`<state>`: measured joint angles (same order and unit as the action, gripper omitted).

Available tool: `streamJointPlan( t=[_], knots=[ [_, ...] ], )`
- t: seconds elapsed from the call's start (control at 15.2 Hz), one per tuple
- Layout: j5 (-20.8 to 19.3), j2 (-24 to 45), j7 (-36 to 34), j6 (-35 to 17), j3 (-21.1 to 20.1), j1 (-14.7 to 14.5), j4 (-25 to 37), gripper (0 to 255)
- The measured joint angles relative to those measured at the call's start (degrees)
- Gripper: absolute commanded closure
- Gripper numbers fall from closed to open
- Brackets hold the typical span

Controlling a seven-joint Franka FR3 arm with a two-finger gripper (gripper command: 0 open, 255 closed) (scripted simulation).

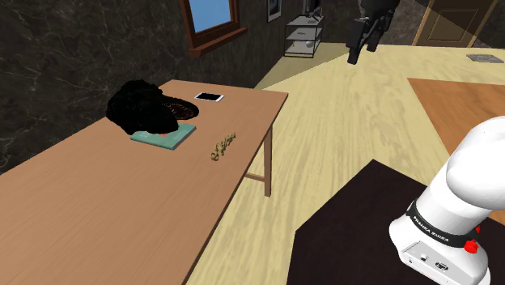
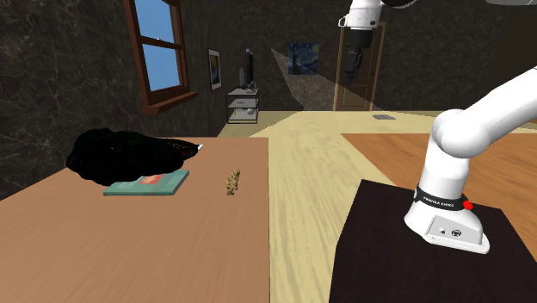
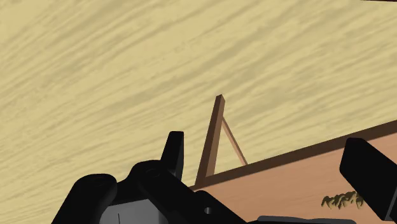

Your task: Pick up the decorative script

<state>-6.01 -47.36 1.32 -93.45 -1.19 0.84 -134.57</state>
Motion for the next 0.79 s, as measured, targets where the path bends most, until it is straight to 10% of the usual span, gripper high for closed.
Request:
streamJointPlan(
  t=[0.79],
  knots=[
    [6.97,10.35,-21.75,-12.51,-11.49,1.21,-3.53,0]
  ],
)
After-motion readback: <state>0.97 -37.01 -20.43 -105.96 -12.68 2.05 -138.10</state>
